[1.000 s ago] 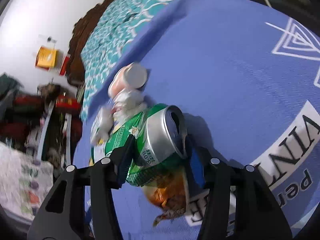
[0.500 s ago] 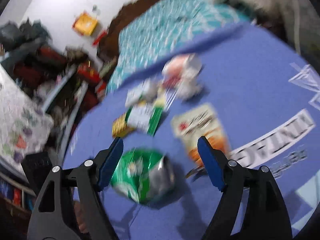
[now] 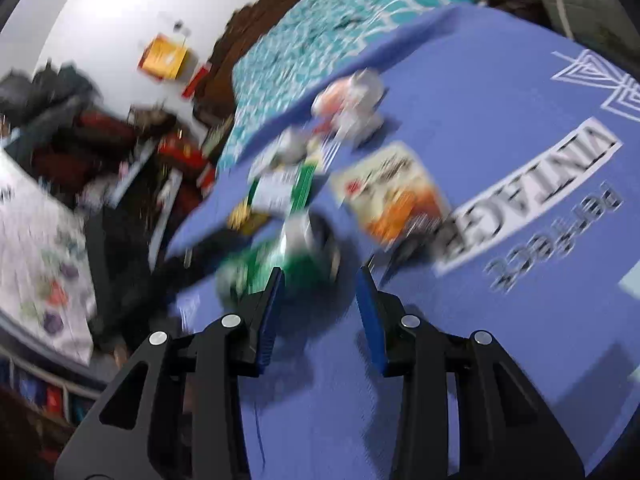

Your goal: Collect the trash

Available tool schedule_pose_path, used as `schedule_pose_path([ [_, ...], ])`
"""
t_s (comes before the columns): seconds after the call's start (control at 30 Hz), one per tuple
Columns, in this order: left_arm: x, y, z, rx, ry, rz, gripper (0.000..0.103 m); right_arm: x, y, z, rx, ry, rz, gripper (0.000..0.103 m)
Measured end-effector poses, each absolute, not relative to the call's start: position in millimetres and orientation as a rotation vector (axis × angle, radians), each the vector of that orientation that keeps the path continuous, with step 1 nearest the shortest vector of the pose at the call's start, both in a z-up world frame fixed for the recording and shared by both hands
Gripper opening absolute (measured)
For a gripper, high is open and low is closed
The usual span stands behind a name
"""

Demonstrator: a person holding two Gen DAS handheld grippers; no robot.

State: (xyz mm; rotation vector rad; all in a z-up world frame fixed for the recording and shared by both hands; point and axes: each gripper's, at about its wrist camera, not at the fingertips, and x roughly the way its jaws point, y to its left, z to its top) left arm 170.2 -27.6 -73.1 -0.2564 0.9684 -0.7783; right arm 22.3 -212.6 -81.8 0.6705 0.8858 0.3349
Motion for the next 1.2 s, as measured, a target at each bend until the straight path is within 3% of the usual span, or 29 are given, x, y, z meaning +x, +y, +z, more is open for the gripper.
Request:
schedule_pose_path([
  [0.07,175,-27,-79,-0.289,0.999,-0.806,0.081,19,-197,-90,0.648,0.920,0.344,0.038],
  [0.17,174,-24,-89,-0.350,1.053,-0.834,0.063,22,-186,-97,0.655,0.935,0.319,0.038],
  [0.23,166,-21,-92,-0.382,1.073,-0.847,0.059,25,-186,-98,0.651,0.929,0.281,0.038],
  [0.5,110,-11,-80,-0.412,1.039,-0.927,0.063,31,-221,-91,0.650,0.887,0.126,0.039],
  [0.6,119,-15,-79,-0.406,1.043,-0.911,0.067,25,-241,-79,0.665,0.858,0.103,0.039],
  [0.9,156,-34,-96,-0.451,1.126,-0.931,0.066,2,-255,-61,0.671,0.813,0.140,0.039],
  [0.93,154,-35,-97,-0.445,1.129,-0.932,0.060,3,-253,-62,0.668,0.820,0.142,0.039],
  [1.03,145,-41,-98,-0.432,1.132,-0.971,0.027,23,-245,-77,0.671,0.848,0.151,0.039],
  [1.2,132,-35,-88,-0.414,1.072,-0.935,0.024,33,-237,-77,0.672,0.851,0.207,0.039],
])
